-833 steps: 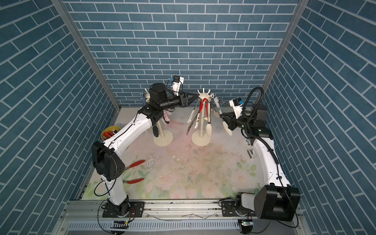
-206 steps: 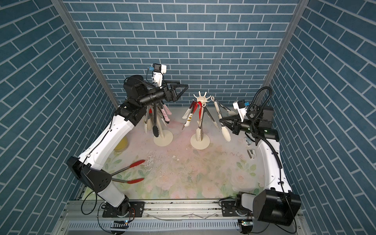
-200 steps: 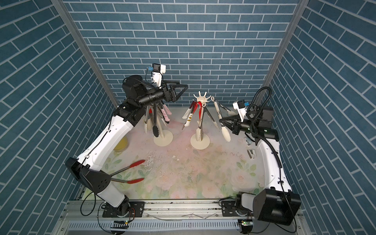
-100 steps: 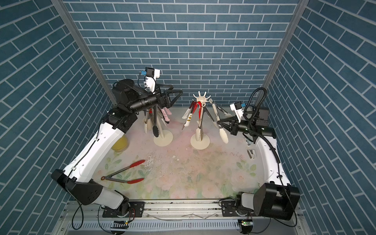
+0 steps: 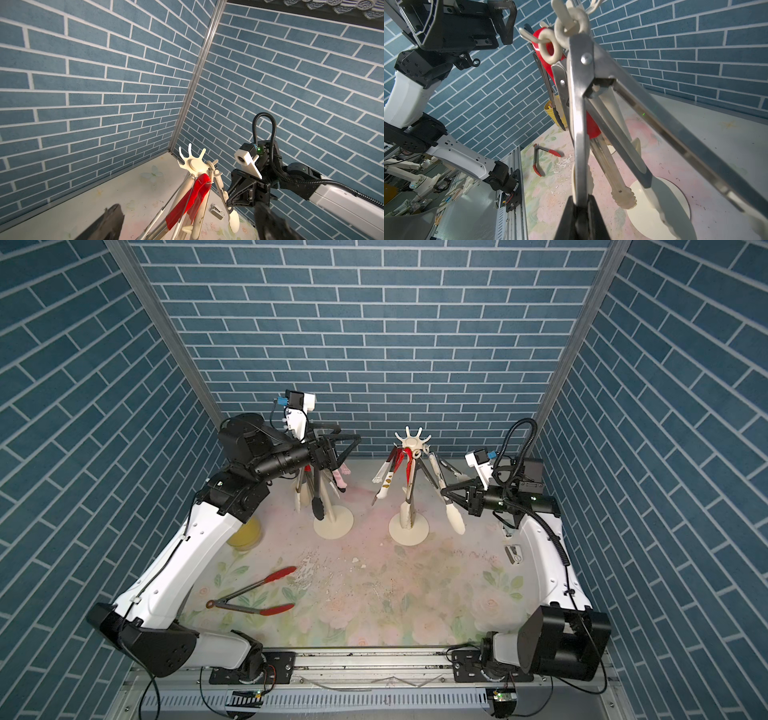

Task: Hang food tongs on kitchen utensil racks
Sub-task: Hang the food tongs on the rack.

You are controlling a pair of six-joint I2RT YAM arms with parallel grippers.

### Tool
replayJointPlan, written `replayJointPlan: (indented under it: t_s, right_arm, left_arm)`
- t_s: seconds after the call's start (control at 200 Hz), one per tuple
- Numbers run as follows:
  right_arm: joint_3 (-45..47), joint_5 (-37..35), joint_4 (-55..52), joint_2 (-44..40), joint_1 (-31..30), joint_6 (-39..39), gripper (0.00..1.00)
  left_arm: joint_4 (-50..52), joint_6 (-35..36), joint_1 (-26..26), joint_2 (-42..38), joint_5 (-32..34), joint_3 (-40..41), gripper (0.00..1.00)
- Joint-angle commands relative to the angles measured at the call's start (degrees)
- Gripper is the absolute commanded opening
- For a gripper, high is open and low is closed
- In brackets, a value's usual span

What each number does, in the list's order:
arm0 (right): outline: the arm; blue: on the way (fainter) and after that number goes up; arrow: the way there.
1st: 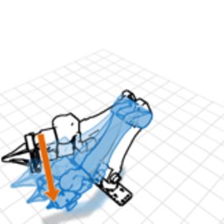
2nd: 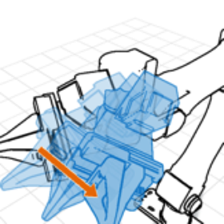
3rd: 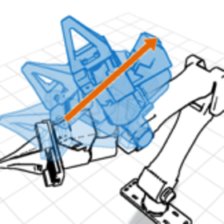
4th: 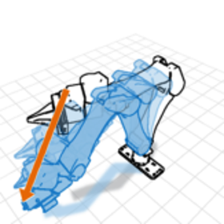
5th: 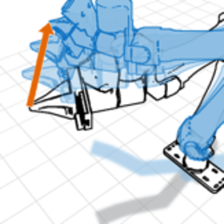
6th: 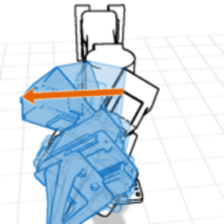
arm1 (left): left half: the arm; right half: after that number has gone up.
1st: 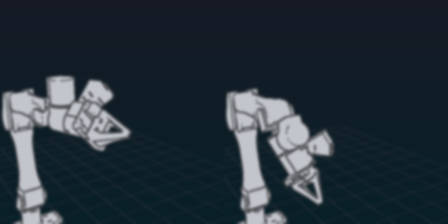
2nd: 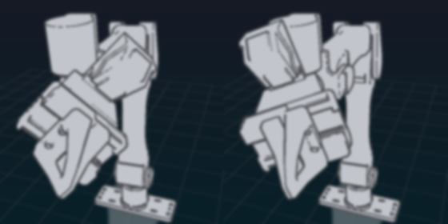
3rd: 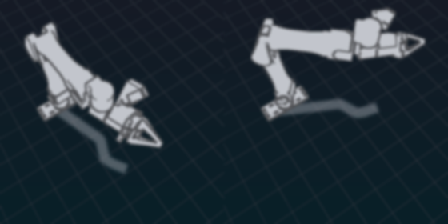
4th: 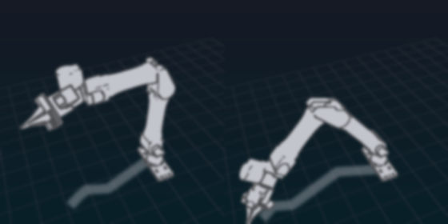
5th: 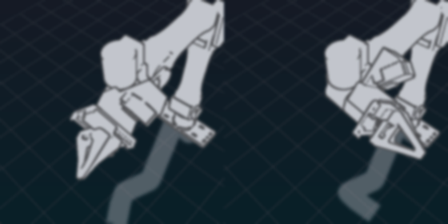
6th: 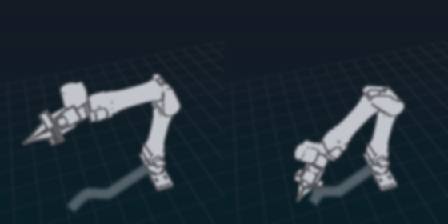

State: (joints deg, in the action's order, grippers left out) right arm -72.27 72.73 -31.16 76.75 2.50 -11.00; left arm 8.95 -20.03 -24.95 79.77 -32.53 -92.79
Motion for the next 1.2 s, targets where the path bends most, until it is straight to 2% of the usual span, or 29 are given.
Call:
replayJointPlan:
  t_s: [0.0,0.15,0.195,0.32,0.495,0.555,0.715,0.765,0.805,0.92,1.03,1.075,1.11,1.195]
  right_arm:
    - [-0.73,0.58,-1.19,0.11,-0.33,-4.37,0.00]
    - [-0.15,-0.64,0.76,-0.46,-0.31,-2.88,0.00]
    - [-0.11,-1.47,1.35,-0.72,-0.28,-2.24,0.03]
    - [-0.12,-3.56,2.40,-2.29,-0.31,-1.36,0.20]
    - [2.70,-13.96,11.21,-6.03,-0.50,7.02,0.42]
    - [3.33,-15.85,11.80,-7.19,-0.77,7.94,0.46]
    - [5.15,-19.94,13.54,-10.12,-1.69,11.43,0.54]
    - [5.65,-20.24,13.72,-11.11,-2.24,12.41,0.60]
    - [6.22,-20.73,13.75,-11.91,-2.93,12.80,0.68]
    - [8.20,-22.14,13.82,-14.43,-5.78,13.45,0.77]
    - [10.14,-23.69,13.99,-16.48,-8.18,14.67,0.80]
    - [10.83,-24.17,14.21,-17.39,-8.99,15.45,0.83]
    - [11.57,-24.62,14.89,-18.04,-9.57,16.34,0.93]
    - [13.10,-24.65,15.90,-19.78,-10.94,17.32,0.95]
  left_arm:
    - [1.17,0.52,1.03,-3.12,0.82,1.83,0.99]
    - [4.84,0.26,1.31,-6.95,1.65,5.43,0.99]
    - [6.85,0.34,1.26,-8.73,2.39,7.08,0.99]
    - [13.56,0.33,2.01,-14.36,5.04,13.07,0.99]
    - [25.26,-1.06,3.98,-23.12,11.83,21.65,0.99]
    - [29.20,-2.34,5.03,-25.64,13.97,24.47,0.99]
    - [38.21,-5.89,10.29,-30.87,17.52,30.65,0.99]
    - [39.84,-7.65,12.72,-31.92,17.66,32.39,0.99]
    - [40.61,-8.74,14.43,-32.41,17.04,33.82,0.99]
    - [42.45,-12.34,19.40,-32.85,15.93,37.77,0.99]
    - [42.47,-15.73,22.88,-33.35,14.63,41.64,0.99]
    - [42.66,-17.28,24.01,-33.27,14.25,42.90,0.99]
    - [43.25,-18.40,24.78,-33.04,14.25,43.53,0.99]
    - [45.98,-20.44,26.46,-32.24,15.81,44.69,0.99]
